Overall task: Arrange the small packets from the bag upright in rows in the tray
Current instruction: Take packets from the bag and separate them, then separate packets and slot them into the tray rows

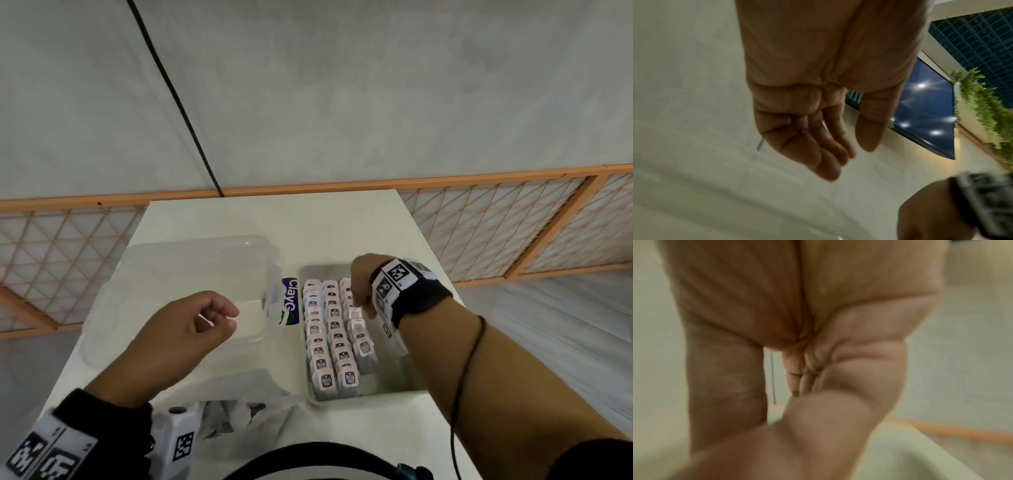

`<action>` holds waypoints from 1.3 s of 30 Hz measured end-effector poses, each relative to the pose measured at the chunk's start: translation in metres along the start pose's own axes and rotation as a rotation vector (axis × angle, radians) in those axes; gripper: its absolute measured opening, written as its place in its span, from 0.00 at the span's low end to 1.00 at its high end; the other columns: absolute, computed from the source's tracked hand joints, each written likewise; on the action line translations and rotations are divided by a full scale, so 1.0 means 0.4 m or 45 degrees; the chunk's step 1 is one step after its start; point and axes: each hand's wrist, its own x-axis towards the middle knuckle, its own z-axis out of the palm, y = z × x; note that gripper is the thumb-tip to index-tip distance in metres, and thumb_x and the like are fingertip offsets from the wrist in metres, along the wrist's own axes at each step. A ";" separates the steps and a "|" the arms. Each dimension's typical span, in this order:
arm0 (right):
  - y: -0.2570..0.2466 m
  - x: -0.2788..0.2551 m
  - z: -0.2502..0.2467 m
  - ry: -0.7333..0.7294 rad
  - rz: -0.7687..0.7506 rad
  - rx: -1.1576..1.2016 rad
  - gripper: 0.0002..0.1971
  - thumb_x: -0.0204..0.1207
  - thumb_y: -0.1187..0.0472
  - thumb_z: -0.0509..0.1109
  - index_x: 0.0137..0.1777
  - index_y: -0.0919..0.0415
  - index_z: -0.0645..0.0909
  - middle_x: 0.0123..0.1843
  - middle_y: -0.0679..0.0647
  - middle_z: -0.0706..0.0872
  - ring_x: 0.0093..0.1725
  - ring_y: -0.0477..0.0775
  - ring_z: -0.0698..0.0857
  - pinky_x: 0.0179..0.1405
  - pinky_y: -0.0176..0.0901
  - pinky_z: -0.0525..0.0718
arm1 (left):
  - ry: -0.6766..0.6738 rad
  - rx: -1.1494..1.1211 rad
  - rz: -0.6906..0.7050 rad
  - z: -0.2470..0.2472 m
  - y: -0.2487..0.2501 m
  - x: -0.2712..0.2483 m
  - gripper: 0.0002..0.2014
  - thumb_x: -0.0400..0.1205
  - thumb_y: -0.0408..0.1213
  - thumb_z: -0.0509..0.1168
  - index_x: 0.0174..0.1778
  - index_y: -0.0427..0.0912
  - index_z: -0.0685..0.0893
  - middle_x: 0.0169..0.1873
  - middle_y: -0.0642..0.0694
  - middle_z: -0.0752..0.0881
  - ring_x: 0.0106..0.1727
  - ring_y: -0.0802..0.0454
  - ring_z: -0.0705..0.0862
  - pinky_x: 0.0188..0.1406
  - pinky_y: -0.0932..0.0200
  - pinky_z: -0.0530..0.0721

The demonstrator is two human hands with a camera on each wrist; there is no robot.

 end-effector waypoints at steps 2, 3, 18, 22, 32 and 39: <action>-0.053 -0.024 -0.027 -0.046 -0.115 0.178 0.02 0.70 0.66 0.74 0.38 0.64 0.87 0.43 0.59 0.92 0.43 0.54 0.92 0.40 0.44 0.89 | -0.034 0.148 -0.023 -0.039 -0.026 -0.029 0.06 0.77 0.39 0.70 0.37 0.56 0.87 0.34 0.59 0.86 0.35 0.58 0.84 0.37 0.60 0.80; -0.091 -0.040 -0.035 -0.083 -0.220 0.268 0.03 0.70 0.68 0.73 0.42 0.67 0.87 0.39 0.58 0.92 0.41 0.54 0.92 0.44 0.49 0.90 | -0.069 0.227 -0.034 -0.056 -0.039 -0.043 0.06 0.78 0.40 0.70 0.35 0.55 0.87 0.32 0.62 0.86 0.34 0.62 0.83 0.35 0.64 0.77; -0.419 -0.168 0.178 0.001 -0.957 -0.048 0.13 0.78 0.66 0.62 0.58 0.55 0.84 0.50 0.47 0.86 0.53 0.50 0.82 0.54 0.40 0.78 | -0.002 0.193 -0.046 -0.036 -0.196 -0.215 0.06 0.69 0.45 0.77 0.34 0.60 0.86 0.56 0.63 0.66 0.64 0.57 0.68 0.54 0.61 0.72; -0.412 -0.200 0.141 -0.052 -0.938 0.285 0.10 0.74 0.67 0.65 0.49 0.56 0.85 0.36 0.41 0.84 0.35 0.38 0.81 0.47 0.38 0.83 | -0.134 0.245 -0.058 -0.052 -0.219 -0.235 0.04 0.68 0.49 0.78 0.33 0.63 0.89 0.62 0.65 0.66 0.65 0.62 0.63 0.51 0.75 0.67; -0.437 -0.160 0.251 -0.089 -0.660 -0.423 0.16 0.78 0.64 0.65 0.66 0.65 0.79 0.60 0.60 0.84 0.57 0.59 0.84 0.47 0.42 0.80 | 0.093 0.427 -0.099 0.009 -0.218 -0.204 0.20 0.75 0.32 0.67 0.65 0.43 0.83 0.59 0.47 0.82 0.63 0.51 0.80 0.56 0.74 0.66; -0.546 -0.087 0.346 -0.064 -0.760 -0.610 0.19 0.81 0.57 0.64 0.67 0.68 0.77 0.66 0.62 0.80 0.65 0.62 0.79 0.65 0.47 0.74 | -0.028 0.409 0.067 0.022 -0.202 -0.194 0.29 0.72 0.28 0.69 0.71 0.42 0.77 0.65 0.48 0.78 0.67 0.52 0.76 0.62 0.75 0.64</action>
